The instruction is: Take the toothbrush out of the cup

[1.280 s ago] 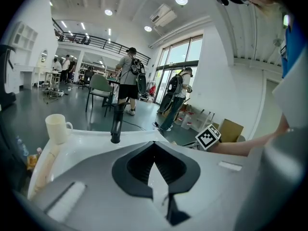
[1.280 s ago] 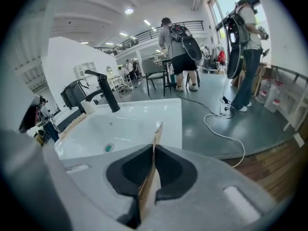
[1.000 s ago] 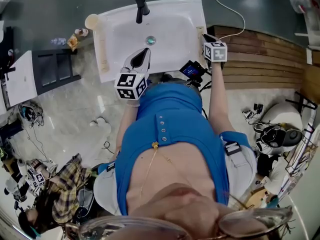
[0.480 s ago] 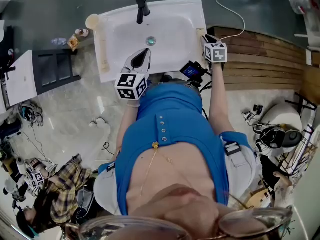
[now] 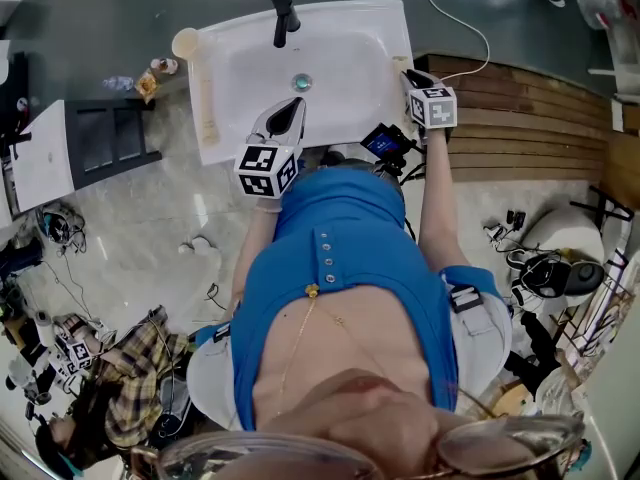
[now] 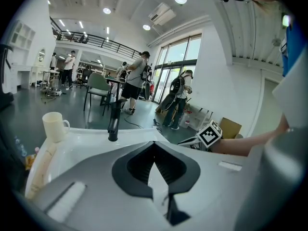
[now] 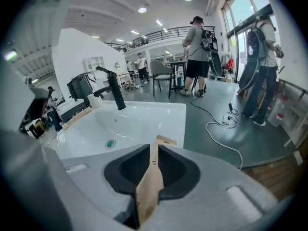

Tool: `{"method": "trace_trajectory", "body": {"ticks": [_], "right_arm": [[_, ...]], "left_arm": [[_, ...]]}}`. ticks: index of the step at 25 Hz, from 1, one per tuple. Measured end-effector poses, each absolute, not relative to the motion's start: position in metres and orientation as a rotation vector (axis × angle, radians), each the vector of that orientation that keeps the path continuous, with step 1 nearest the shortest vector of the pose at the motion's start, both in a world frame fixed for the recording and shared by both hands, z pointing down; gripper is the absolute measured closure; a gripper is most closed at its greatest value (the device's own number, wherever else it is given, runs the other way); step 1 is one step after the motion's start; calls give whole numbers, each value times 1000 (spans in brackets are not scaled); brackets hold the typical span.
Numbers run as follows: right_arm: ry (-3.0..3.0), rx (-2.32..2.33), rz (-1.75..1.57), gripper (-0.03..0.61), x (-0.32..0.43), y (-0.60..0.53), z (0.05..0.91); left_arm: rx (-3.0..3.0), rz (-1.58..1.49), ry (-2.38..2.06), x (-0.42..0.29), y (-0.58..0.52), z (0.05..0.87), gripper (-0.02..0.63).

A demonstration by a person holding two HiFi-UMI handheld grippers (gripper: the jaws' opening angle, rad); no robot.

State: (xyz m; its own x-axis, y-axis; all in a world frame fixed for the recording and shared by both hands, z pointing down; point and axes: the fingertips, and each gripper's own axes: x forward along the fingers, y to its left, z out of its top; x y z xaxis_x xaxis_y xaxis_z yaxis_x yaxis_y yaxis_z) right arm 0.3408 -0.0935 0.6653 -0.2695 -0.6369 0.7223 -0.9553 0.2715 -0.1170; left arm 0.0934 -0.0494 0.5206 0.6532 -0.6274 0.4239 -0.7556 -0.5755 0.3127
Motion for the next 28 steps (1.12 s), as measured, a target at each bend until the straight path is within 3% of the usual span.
{"method": "trace_trajectory", "body": {"ticks": [7, 28], "right_arm": [[-2071, 1341, 726, 575, 324, -93, 655], [-2436, 836, 396, 577, 217, -80, 577]], "left_arm": [[2414, 391, -1063, 100, -49, 524, 612], [2439, 410, -1035, 110, -47, 525, 612]]}}
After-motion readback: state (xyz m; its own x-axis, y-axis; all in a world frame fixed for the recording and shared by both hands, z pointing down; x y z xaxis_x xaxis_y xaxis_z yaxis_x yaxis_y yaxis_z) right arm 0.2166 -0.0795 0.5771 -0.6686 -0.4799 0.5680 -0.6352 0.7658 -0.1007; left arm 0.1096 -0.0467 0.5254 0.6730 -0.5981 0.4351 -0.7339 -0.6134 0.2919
